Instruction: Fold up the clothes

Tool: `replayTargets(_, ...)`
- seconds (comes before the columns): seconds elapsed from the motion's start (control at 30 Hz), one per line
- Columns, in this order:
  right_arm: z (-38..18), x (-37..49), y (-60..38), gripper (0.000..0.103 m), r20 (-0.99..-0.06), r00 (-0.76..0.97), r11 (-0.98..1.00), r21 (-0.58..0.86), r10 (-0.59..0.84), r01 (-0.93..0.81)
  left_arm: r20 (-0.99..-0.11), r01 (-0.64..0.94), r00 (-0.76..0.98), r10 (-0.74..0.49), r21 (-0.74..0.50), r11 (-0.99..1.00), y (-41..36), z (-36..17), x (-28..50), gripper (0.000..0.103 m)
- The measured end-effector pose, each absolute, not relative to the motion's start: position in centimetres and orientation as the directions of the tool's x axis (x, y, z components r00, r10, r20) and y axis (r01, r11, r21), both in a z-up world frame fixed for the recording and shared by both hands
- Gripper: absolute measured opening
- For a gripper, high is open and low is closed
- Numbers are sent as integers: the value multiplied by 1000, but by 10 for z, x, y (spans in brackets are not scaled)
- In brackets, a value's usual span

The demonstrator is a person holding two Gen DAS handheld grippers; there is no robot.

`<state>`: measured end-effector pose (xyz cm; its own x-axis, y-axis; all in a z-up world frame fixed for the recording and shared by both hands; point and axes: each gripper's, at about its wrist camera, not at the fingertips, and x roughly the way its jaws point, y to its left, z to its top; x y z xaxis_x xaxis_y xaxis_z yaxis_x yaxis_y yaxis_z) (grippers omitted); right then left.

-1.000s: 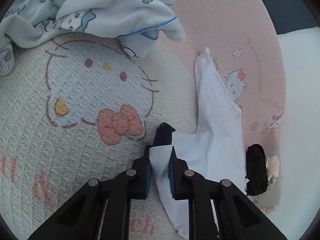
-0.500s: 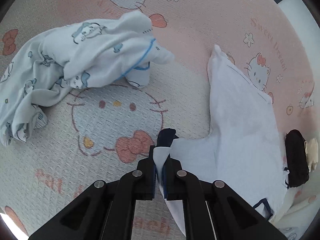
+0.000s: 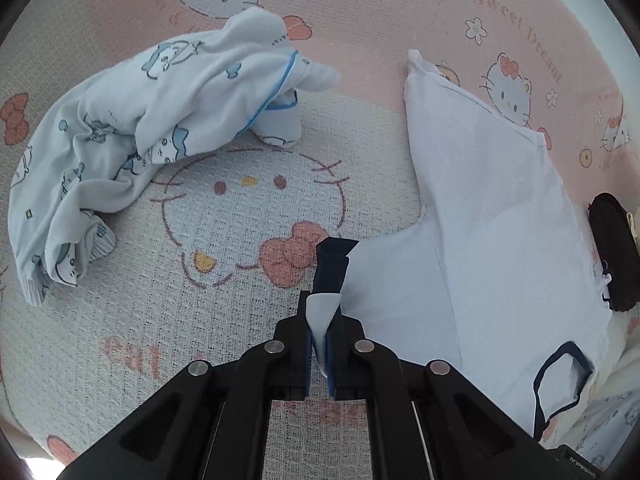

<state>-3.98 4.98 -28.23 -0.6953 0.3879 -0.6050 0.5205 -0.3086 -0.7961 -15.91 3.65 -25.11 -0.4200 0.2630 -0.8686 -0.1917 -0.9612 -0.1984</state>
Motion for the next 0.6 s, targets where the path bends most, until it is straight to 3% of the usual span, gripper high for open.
replayTargets(0.2, -279, -38, 58, 9, -604, -687, -266, -796, 404, 544, -836, -179, -395, 380, -336, -925, 17, -256, -157, 7)
replayTargets(0.27, -272, -37, 61, 29, -607, -679, -271, -793, 413, 545, -819, -185, -363, 444, -403, -896, 9, -257, -155, 7)
replayTargets(0.3, -266, -37, 64, 49, -606, -679, -274, -794, 414, 542, -808, -177, -336, 483, -450, -875, 5, -259, -155, 9)
replayTargets(0.33, -261, -37, 68, 64, -604, -681, -277, -796, 414, 538, -795, -166, -310, 522, -495, -853, 0, -261, -155, 11)
replayTargets(0.43, -247, -36, 78, 67, -618, -674, -282, -785, 404, 551, -722, -68, -272, 636, -645, -761, -19, -268, -155, 31)
replayTargets(0.5, -241, -41, 84, 67, -600, -686, -252, -798, 412, 547, -665, -10, -290, 688, -717, -697, -29, -269, -156, 64)
replayTargets(0.57, -238, -40, 88, 67, -573, -698, -220, -816, 430, 534, -665, 20, -340, 665, -712, -702, -37, -263, -152, 75)
replayTargets(0.6, -238, -40, 89, 67, -564, -701, -213, -822, 436, 528, -676, 24, -356, 646, -697, -717, -39, -259, -151, 75)
